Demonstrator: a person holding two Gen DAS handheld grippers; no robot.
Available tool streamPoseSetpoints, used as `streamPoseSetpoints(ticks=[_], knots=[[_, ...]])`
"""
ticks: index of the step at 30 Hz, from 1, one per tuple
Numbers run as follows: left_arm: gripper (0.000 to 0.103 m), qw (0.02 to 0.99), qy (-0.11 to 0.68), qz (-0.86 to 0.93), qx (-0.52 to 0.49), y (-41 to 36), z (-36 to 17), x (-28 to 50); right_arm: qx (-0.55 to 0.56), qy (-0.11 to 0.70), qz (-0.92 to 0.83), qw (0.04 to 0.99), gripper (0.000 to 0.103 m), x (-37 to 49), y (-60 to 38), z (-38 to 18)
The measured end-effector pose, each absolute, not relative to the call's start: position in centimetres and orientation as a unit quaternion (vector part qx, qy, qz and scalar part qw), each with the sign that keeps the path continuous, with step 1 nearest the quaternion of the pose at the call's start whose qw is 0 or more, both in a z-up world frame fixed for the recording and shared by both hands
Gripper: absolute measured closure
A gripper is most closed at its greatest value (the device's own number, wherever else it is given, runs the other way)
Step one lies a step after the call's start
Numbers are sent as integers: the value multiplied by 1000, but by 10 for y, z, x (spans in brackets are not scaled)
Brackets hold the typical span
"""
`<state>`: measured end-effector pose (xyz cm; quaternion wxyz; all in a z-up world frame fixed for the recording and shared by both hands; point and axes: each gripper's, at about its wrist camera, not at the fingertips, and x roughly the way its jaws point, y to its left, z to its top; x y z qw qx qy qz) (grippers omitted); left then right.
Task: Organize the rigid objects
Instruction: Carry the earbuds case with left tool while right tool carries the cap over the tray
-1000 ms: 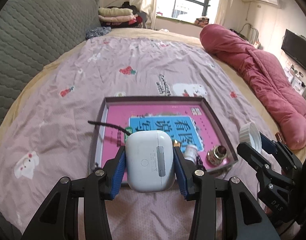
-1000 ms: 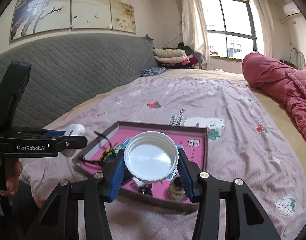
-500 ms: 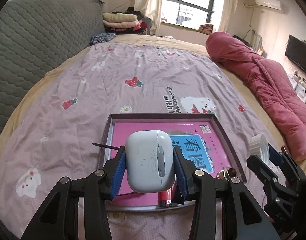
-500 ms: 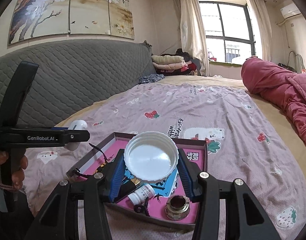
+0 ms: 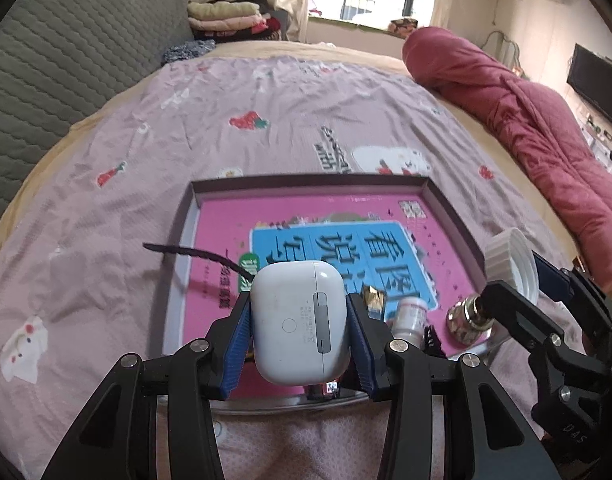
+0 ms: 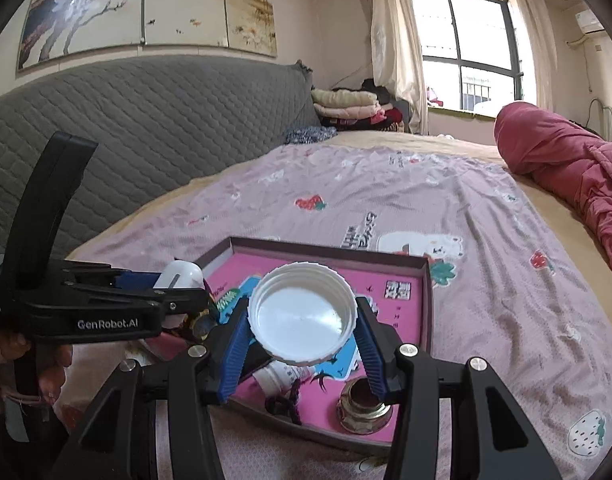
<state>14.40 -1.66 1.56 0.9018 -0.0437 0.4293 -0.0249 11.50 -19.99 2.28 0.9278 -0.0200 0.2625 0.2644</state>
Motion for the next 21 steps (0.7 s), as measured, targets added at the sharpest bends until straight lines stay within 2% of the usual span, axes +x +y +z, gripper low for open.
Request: streamPoseSetpoints(ticks=[21], knots=[[56,900,433,-46,-14,-39,-2,140,-12,341,268,901,53,124,-190,-19]])
